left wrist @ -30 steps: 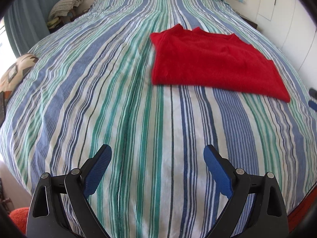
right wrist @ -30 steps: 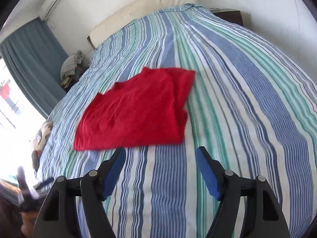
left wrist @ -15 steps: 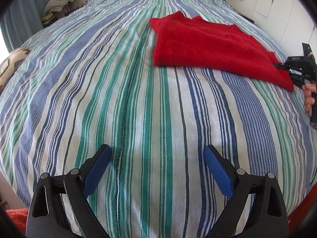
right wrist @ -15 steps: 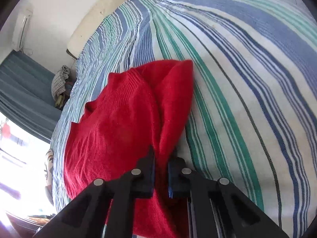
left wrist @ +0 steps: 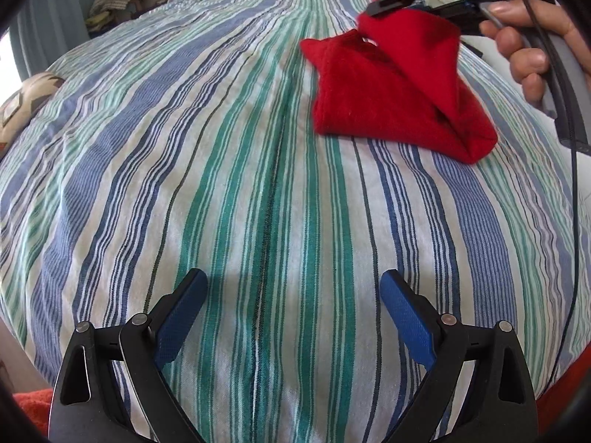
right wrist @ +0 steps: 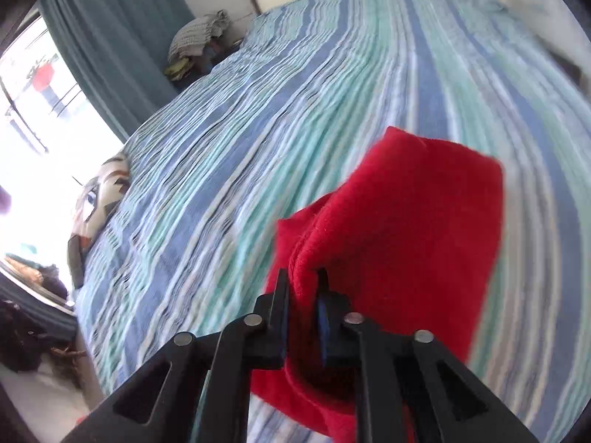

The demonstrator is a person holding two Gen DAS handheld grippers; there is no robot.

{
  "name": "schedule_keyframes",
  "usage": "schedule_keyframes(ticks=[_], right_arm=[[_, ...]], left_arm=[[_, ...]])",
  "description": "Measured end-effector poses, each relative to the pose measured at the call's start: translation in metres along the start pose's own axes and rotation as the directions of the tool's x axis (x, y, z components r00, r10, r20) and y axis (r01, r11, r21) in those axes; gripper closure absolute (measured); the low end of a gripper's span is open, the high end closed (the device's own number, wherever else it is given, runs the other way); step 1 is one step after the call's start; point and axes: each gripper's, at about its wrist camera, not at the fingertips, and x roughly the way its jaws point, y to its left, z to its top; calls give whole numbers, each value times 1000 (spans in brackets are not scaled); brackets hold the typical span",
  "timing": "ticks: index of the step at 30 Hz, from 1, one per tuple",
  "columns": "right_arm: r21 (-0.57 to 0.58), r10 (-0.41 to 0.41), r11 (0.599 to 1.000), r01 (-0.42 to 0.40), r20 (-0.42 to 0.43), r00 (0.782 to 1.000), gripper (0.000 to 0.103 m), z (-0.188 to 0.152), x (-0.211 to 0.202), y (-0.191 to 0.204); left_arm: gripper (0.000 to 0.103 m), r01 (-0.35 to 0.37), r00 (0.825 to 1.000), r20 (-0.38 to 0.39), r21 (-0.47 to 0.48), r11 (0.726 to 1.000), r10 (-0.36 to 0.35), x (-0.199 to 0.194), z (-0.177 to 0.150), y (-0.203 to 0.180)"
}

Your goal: Fold small clothes

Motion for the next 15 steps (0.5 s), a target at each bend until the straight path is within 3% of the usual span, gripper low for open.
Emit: schedule_keyframes(ticks=[2,4,5,7,9,11,13,15], right_arm=[[63,154,987,-149,-83,985,55,-8,26,5],[112,308,946,-304,-27,951,49,-14,16,4],[111,351,930,-351,14,936,41,-14,5,2],[91,373,920,-381,92,923,39,-14,-25,-6],[59,278,956,-289,145,950,39,-12,-50,-16],[-6,90,996,-91,144,985,39,-14,-61,-21],[-92,-27,995,37,102,994,40,-24,-50,-18],[-184,-74,979,83,57,996,52,-33,-28,-9]], left_arm=[[8,-5,1000,-2,-11,1000,5,0,0,5],[7,-3,1000,-6,-24,1000,3,-1,1,8],[7,2,1000,-10,-31,1000,-2,-1,1,10],[7,20,1000,-16,-50,999,-21,-2,3,15],[8,39,999,-21,-73,997,-41,-1,5,19],[7,52,998,-24,-88,995,-54,-1,6,22],[8,55,998,-24,-94,994,-57,-2,6,22],[8,48,998,-24,-89,995,-50,-2,5,21]])
